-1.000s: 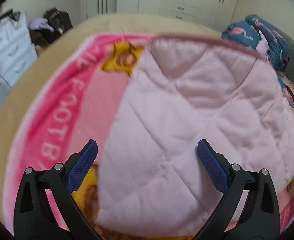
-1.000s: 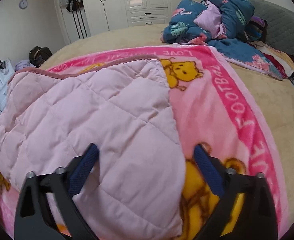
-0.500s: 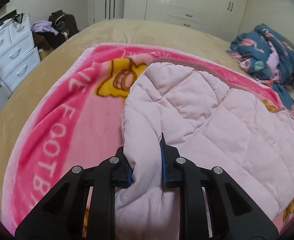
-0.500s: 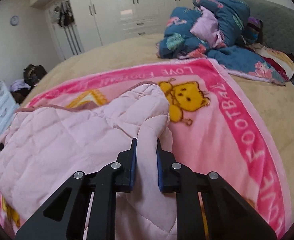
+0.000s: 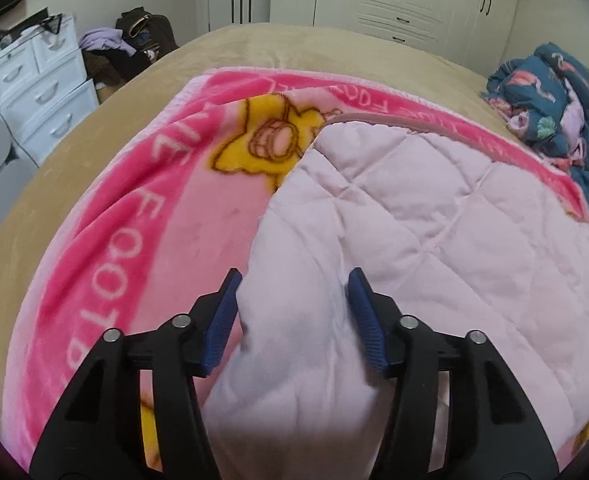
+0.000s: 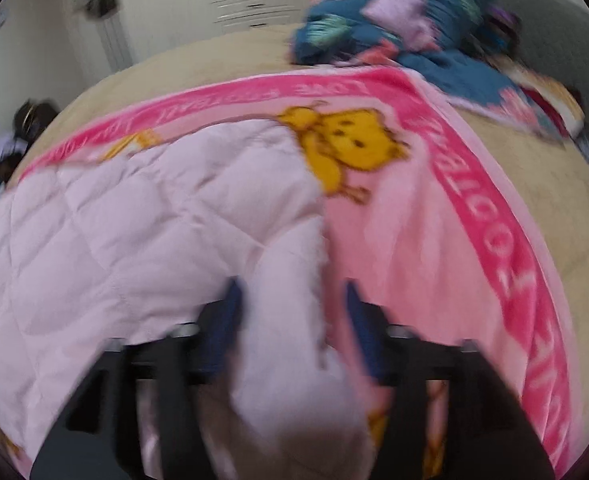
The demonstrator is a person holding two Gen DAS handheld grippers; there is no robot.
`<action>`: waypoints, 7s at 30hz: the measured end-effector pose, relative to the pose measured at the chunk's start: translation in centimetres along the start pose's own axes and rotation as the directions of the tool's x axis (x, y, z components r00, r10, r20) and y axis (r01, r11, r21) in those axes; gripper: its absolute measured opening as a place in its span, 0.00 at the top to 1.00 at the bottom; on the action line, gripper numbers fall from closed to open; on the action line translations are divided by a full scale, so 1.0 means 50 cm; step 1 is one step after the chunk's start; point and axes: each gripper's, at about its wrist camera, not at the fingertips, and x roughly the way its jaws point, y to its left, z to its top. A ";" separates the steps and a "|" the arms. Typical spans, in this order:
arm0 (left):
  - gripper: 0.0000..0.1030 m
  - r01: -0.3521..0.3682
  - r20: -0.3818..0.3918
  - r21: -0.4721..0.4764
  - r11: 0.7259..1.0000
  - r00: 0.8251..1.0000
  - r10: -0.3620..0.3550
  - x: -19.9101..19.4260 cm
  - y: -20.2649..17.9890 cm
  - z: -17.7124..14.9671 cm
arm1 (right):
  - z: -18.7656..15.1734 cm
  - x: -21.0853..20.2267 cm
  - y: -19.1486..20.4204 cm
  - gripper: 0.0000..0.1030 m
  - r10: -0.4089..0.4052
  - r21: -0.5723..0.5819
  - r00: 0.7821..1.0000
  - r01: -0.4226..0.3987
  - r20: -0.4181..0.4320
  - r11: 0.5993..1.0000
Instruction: Fold large clothes
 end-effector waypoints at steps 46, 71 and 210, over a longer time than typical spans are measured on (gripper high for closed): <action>0.09 0.296 -0.108 -0.396 0.869 0.925 -0.365 -0.106 0.040 -0.228 | -0.293 -0.255 -0.067 0.04 0.246 0.300 0.964 -0.266 0.102 0.916; 0.08 0.322 -0.040 -0.544 0.775 0.912 -0.407 0.052 0.058 -0.176 | -0.214 -0.036 -0.053 0.04 0.423 0.511 0.900 -0.414 0.106 0.753; 0.09 0.227 0.214 0.188 0.956 0.940 -0.265 -0.633 -0.153 -0.640 | -0.724 -0.758 0.120 0.04 0.303 -0.275 0.903 -0.221 0.304 0.935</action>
